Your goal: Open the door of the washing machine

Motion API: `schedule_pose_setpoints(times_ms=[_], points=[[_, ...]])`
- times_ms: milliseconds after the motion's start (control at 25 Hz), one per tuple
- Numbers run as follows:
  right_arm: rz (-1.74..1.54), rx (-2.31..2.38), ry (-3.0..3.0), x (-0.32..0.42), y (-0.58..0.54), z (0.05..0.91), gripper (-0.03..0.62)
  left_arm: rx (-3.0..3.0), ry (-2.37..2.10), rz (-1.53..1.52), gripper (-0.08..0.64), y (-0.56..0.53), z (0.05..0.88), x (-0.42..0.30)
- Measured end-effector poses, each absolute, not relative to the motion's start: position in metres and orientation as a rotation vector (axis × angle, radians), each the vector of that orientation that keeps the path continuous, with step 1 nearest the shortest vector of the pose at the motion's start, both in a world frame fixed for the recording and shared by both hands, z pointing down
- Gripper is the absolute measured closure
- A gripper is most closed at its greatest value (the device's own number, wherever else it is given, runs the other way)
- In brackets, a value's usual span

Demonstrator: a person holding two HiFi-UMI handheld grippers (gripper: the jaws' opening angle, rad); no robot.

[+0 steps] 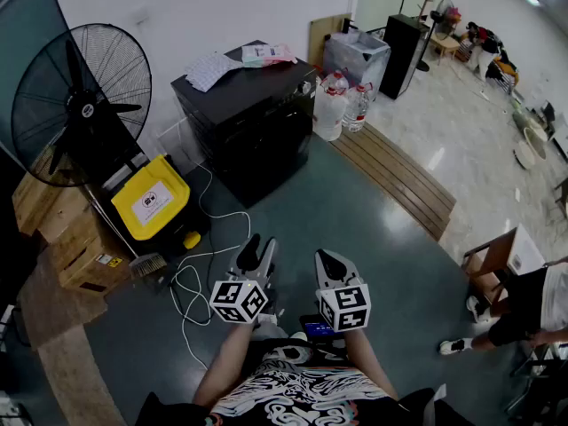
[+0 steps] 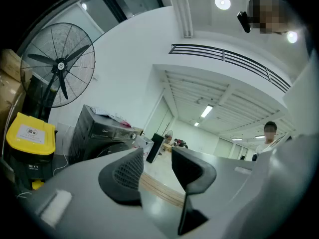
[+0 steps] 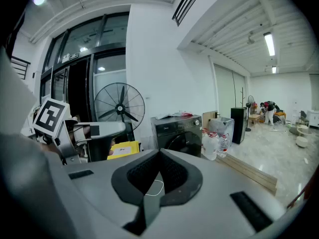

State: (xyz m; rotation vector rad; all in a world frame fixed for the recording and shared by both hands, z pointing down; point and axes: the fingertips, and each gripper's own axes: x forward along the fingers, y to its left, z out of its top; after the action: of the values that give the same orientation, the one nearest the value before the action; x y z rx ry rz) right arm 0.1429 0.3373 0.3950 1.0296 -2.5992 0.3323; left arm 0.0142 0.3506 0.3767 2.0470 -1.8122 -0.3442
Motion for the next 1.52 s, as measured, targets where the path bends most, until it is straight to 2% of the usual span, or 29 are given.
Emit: schedule_pose_setpoints(times_ms=[440, 600, 640, 680, 1240, 1520], points=[[0.347, 0.98, -2.631, 0.131, 0.317, 0.406, 0.591, 1.993, -1.852, -0.268, 0.407, 0.336, 0.399, -0.001], [0.437, 0.999, -2.656, 0.125, 0.282, 0.412, 0.588, 1.994, -1.865, -0.207, 0.379, 0.307, 0.412, -0.012], [0.46, 0.988, -2.653, 0.122, 0.272, 0.416, 0.558, 1.992, -1.863, -0.185, 0.379, 0.298, 0.418, -0.016], [0.48, 0.979, -2.646, 0.117, 0.262, 0.421, 0.482, 1.987, -1.861, -0.163, 0.379, 0.288, 0.426, -0.022], [0.586, 1.047, -2.393, 0.001, 0.031, 0.519, 0.459, 1.902, -1.738, 0.328, 0.359, 0.038, 0.59, -0.183], [0.638, 1.042, -2.293, -0.04, -0.03, 0.569, 0.463, 1.853, -1.619, 0.516, 0.36, -0.043, 0.683, -0.225]])
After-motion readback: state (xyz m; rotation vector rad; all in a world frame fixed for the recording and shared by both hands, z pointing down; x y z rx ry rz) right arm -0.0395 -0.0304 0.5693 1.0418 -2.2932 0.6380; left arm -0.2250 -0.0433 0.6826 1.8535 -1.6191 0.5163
